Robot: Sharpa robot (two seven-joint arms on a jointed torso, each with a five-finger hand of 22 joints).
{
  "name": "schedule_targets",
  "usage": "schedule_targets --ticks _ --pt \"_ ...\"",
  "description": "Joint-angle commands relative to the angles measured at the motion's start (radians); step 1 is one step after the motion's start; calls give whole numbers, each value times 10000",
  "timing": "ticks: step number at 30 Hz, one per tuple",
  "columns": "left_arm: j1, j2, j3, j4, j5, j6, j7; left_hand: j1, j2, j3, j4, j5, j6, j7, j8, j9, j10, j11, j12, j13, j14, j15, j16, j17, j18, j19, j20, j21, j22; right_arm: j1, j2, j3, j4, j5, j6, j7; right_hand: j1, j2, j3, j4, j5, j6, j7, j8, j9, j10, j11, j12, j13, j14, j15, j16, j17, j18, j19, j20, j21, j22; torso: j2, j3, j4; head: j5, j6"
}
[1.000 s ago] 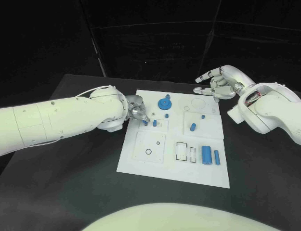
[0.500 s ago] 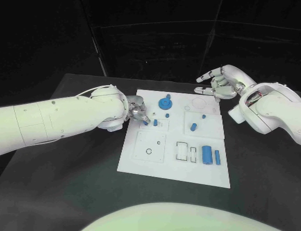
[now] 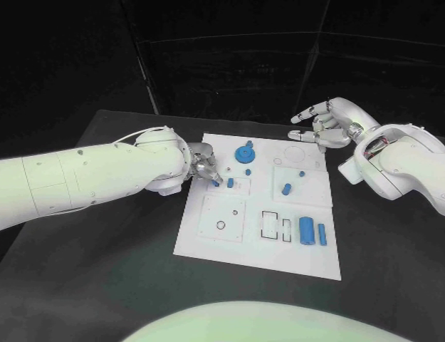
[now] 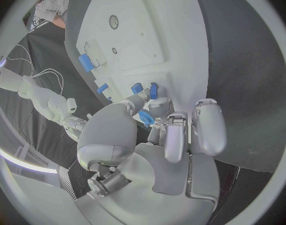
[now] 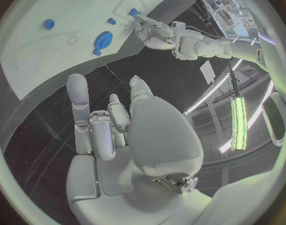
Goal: Assemble the parts on the task board
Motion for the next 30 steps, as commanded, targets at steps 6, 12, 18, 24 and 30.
schedule_targets --ticks 6,12,18,24,30 --pt "-47 65 -44 -86 -80 469 -126 23 30 176 -275 39 188 -200 148 59 29 -48 4 14 1056 -92 31 2634 -31 -24 -78 40 -4 16 5 6 15 22 40 65 -3 118 -30 -7 56 -42 -13 47 9 59 -21 43 11 609 -55 -61 652 120 -37 -18 -55 8 1 3 -6 -4 -19" --pt "-47 99 -45 -152 -79 603 -136 -281 -98 -156 -42 39 238 -231 218 93 45 -67 7 -6 1056 -106 31 2634 -36 -13 -90 49 20 16 -3 6 23 22 35 60 -3 118 -30 -7 56 -42 -13 47 9 59 -21 43 11 609 -55 -61 652 120 -37 -18 -55 8 7 3 -4 -15 -29" --pt "-46 116 -45 -202 -78 693 -141 -622 -245 -583 214 38 327 -266 264 104 86 -93 58 34 1056 -128 31 2634 -49 14 -107 90 85 16 -10 6 29 22 32 56 2 135 -35 -10 63 -34 -16 55 11 56 -24 38 -3 608 -57 -68 641 122 -36 -21 -65 -9 3 1 2 -20 -49" --pt "-46 142 -45 -245 -78 721 -141 -850 -287 -924 423 38 385 -290 280 100 111 -114 95 57 1056 -148 31 2634 -57 31 -125 112 123 17 -10 6 34 22 30 57 2 135 -35 -10 63 -34 -16 55 11 56 -24 38 -3 608 -57 -68 641 122 -36 -21 -65 -9 2 -1 -4 -18 -56" --pt "-46 173 -44 -279 -78 711 -138 -1054 -242 -1207 645 38 427 -299 279 87 128 -123 121 67 1056 -158 31 2634 -64 45 -139 128 153 17 -13 6 35 22 24 63 2 135 -35 -10 63 -34 -16 55 11 56 -24 38 -3 608 -57 -68 641 122 -36 -21 -65 -9 5 -5 -5 -29 -72"
